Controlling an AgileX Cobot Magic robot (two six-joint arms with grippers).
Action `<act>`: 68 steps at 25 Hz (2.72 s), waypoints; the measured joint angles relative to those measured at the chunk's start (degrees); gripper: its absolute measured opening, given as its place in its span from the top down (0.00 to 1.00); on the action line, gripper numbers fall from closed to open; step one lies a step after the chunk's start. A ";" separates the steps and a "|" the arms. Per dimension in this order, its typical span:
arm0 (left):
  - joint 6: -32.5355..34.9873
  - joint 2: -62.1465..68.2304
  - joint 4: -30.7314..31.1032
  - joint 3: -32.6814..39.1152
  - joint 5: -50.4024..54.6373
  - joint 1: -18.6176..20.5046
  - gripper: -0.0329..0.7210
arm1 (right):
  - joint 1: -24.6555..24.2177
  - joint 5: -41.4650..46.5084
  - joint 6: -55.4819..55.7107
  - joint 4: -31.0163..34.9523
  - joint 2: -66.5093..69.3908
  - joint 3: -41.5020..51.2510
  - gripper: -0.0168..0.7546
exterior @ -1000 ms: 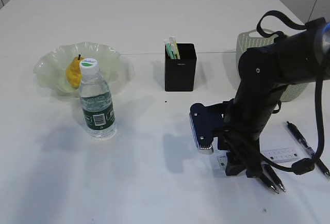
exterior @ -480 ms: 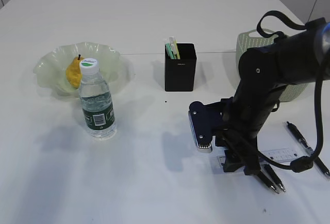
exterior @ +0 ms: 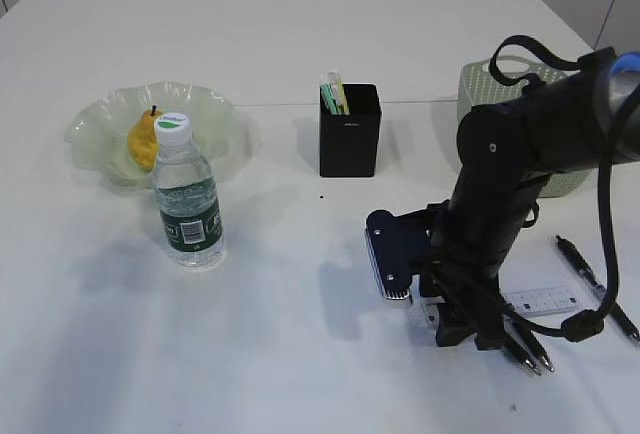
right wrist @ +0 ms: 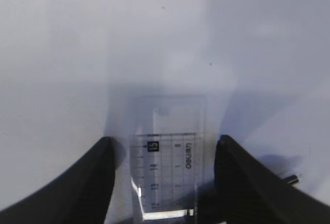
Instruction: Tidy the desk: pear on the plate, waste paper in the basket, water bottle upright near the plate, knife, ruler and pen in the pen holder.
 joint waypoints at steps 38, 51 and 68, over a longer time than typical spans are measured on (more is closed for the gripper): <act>0.00 0.00 0.00 0.00 -0.43 0.00 0.26 | 0.00 5.90 -0.08 4.98 -7.23 -8.00 0.62; 0.00 0.00 0.00 0.00 -1.08 0.00 0.26 | 0.00 -3.14 -0.22 16.85 -9.83 -18.27 0.62; 0.00 0.00 0.00 0.00 0.93 0.00 0.27 | 0.00 -35.55 -0.65 35.57 -6.00 -18.70 0.62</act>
